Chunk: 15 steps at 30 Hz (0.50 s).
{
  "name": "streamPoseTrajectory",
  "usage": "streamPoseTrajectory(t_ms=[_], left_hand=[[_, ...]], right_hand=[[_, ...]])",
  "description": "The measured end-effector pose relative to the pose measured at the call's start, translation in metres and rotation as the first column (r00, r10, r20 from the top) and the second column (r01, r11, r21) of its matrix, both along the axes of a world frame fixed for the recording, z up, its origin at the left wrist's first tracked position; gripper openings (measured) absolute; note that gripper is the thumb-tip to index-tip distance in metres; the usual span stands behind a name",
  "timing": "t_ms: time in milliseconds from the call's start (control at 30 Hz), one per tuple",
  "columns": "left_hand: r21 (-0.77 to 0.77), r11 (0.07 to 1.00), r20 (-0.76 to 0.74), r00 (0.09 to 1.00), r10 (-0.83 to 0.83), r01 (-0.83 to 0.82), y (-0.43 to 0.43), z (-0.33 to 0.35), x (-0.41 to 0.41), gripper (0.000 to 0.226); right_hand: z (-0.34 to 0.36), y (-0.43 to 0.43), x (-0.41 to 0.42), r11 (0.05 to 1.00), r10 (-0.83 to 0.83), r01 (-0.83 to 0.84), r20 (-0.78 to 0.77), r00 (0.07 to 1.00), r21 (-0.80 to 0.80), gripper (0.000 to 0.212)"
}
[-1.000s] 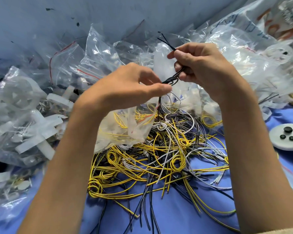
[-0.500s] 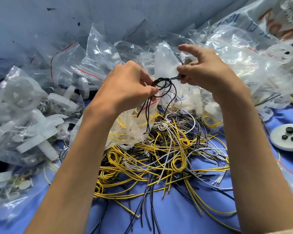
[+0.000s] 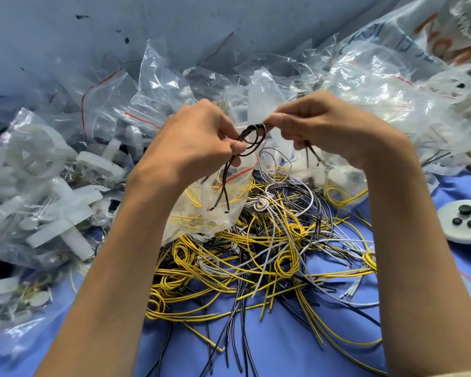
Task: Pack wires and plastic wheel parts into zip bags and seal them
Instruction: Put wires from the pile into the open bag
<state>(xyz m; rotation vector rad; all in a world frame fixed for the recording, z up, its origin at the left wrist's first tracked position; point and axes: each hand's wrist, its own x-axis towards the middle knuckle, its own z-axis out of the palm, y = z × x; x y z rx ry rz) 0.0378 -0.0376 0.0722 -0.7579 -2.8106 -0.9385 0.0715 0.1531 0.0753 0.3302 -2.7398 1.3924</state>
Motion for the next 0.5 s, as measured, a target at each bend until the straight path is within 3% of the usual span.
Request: streamPoseTrajectory(t_ms=[167, 333, 400, 500], left_hand=[[-0.070, 0.997, 0.022, 0.999, -0.026, 0.028, -0.004, 0.002, 0.000, 0.017], [-0.085, 0.996, 0.028, 0.999, -0.016, 0.018, -0.009, 0.005, -0.003, 0.023], [-0.029, 1.000, 0.031, 0.999, -0.007, 0.007, -0.011, 0.005, -0.002, 0.022], [0.052, 0.998, 0.014, 0.999, 0.032, -0.032, -0.009, 0.003, -0.001, 0.021]], right_hand=[[0.002, 0.007, -0.002, 0.963, -0.117, 0.137, -0.095, 0.989, 0.231, 0.028], [0.001, 0.004, -0.004, 0.923, -0.237, 0.271, -0.152, 0.959, 0.274, 0.032], [0.001, -0.001, -0.005, 0.933, -0.286, 0.309, -0.139, 0.948, 0.184, 0.030], [0.004, -0.008, -0.001, 0.970, -0.205, 0.210, 0.054, 0.977, -0.119, 0.030]])
